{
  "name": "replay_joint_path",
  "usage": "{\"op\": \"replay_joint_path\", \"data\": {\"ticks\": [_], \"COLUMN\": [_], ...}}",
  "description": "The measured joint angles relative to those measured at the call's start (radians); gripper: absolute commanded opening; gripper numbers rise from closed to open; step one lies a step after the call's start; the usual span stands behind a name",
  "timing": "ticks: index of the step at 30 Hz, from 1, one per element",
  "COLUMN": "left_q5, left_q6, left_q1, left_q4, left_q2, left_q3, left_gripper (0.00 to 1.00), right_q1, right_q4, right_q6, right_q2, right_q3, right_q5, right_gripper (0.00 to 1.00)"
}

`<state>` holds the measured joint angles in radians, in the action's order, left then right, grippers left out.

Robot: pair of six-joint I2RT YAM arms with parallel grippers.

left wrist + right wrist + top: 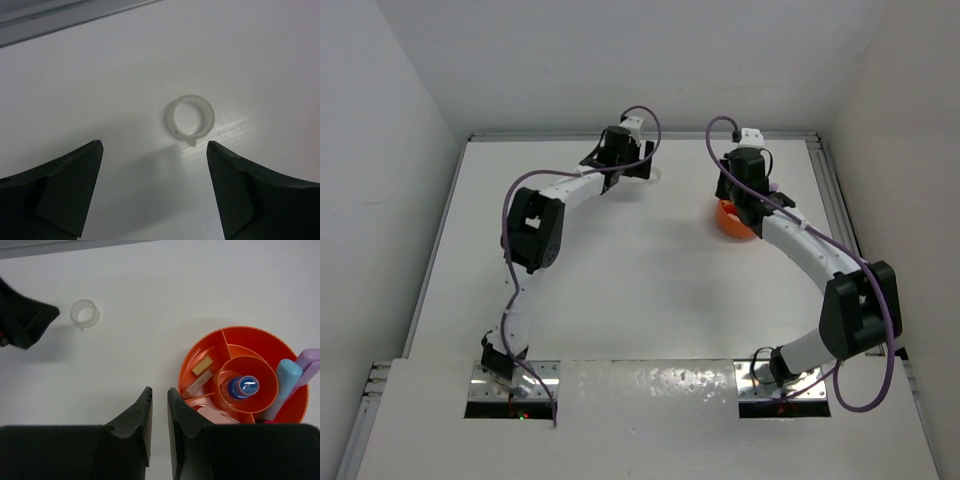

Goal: Sort the stationery into containers
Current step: Pick up the stationery from the center of the board.

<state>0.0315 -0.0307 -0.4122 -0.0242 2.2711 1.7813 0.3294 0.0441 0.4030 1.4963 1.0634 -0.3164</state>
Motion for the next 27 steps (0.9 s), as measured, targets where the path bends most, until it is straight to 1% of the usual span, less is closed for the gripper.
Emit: {"op": "replay_joint_path", "data": {"ticks": [3, 7, 10, 14, 18, 19, 21, 24, 25, 26, 27], "left_q5": [0.033, 0.127, 0.177, 0.209, 0.22, 0.218, 0.211, 0.2, 0.193, 0.19, 0.185], "left_q6": [-0.027, -0.026, -0.014, 0.003, 0.002, -0.005, -0.02, -0.05, -0.063, -0.074, -0.085], "left_q1": [-0.003, -0.014, -0.032, -0.061, -0.075, -0.076, -0.076, -0.07, -0.068, -0.065, -0.064], "left_q4": [-0.058, -0.08, -0.081, -0.093, -0.111, -0.121, -0.144, -0.168, -0.175, -0.183, -0.194], "left_q2": [0.11, 0.21, 0.252, 0.273, 0.274, 0.274, 0.274, 0.282, 0.285, 0.286, 0.286], "left_q3": [0.143, 0.26, 0.303, 0.312, 0.312, 0.312, 0.312, 0.316, 0.323, 0.327, 0.332], "left_gripper": [0.81, 0.81, 0.81, 0.8, 0.72, 0.67, 0.63, 0.49, 0.37, 0.31, 0.16], "right_q1": [-0.008, -0.013, -0.013, -0.014, -0.018, -0.019, -0.021, -0.022, -0.022, -0.022, -0.022], "right_q4": [0.01, 0.043, 0.05, 0.049, 0.047, 0.047, 0.048, 0.048, 0.048, 0.048, 0.048], "right_q6": [0.005, 0.012, 0.02, 0.03, 0.042, 0.042, 0.043, 0.042, 0.042, 0.042, 0.042], "right_q2": [-0.003, -0.021, -0.05, -0.088, -0.101, -0.101, -0.101, -0.105, -0.11, -0.115, -0.126], "right_q3": [-0.003, -0.003, -0.007, -0.023, -0.045, -0.049, -0.052, -0.052, -0.052, -0.052, -0.052], "right_q5": [0.026, 0.06, 0.074, 0.083, 0.084, 0.084, 0.083, 0.082, 0.082, 0.082, 0.081], "right_gripper": [0.17, 0.17, 0.17, 0.17, 0.17, 0.17, 0.17, 0.17, 0.17, 0.17, 0.17]}}
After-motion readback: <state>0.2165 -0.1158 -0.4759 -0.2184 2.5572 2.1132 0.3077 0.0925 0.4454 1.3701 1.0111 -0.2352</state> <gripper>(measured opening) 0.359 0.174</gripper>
